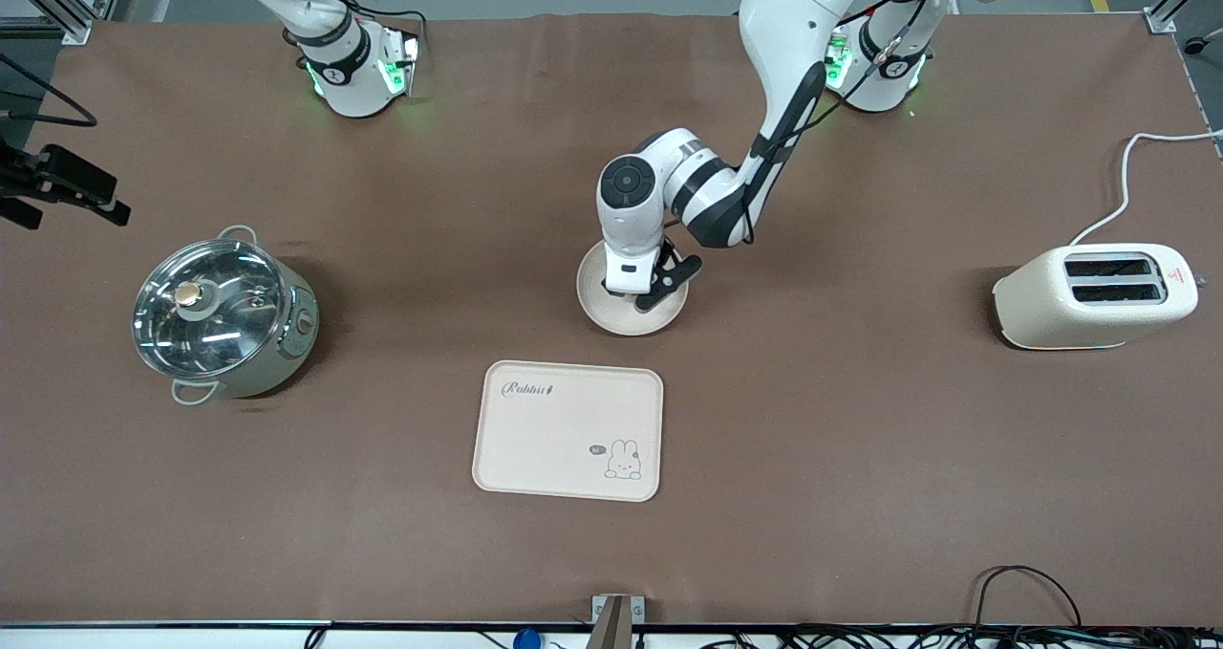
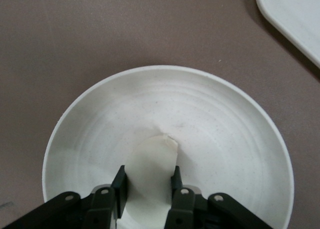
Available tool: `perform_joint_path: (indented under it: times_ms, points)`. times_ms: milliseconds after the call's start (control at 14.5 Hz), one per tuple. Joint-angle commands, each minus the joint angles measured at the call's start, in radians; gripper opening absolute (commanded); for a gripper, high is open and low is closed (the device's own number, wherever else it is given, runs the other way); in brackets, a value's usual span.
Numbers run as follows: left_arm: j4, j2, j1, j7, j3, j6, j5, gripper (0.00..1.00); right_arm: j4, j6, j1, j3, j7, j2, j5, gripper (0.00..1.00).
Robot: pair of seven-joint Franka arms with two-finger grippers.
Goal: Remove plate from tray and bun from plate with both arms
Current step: 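Grasp the bun on the plate with the left gripper and lift, then carry the bun toward the toaster and set it on the table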
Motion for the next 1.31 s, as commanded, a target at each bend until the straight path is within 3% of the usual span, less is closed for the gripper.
perform_joint_path:
  times_ms: [0, 484, 691, 899, 1245]
  points:
    - [-0.006, -0.020, 0.006, 0.008, 0.003, 0.003, -0.014, 0.27, -0.002, -0.027, 0.014, -0.011, 0.005, -0.007, -0.028, 1.00]
    - [0.054, -0.112, 0.087, 0.073, 0.008, -0.140, -0.011, 0.25, -0.003, -0.009, 0.014, -0.011, -0.001, -0.007, -0.031, 1.00]
    - [0.049, -0.177, 0.242, 0.265, 0.002, -0.204, -0.014, 0.26, -0.003, -0.003, 0.014, -0.011, 0.003, -0.007, -0.037, 1.00]
    - [0.051, -0.182, 0.381, 0.498, 0.006, -0.269, -0.007, 0.25, -0.005, 0.039, 0.018, -0.010, -0.001, -0.007, -0.036, 1.00]
    - [0.046, -0.070, 0.611, 0.811, 0.008, -0.206, 0.003, 0.26, -0.012, 0.063, 0.043, -0.007, -0.004, -0.007, -0.045, 1.00]
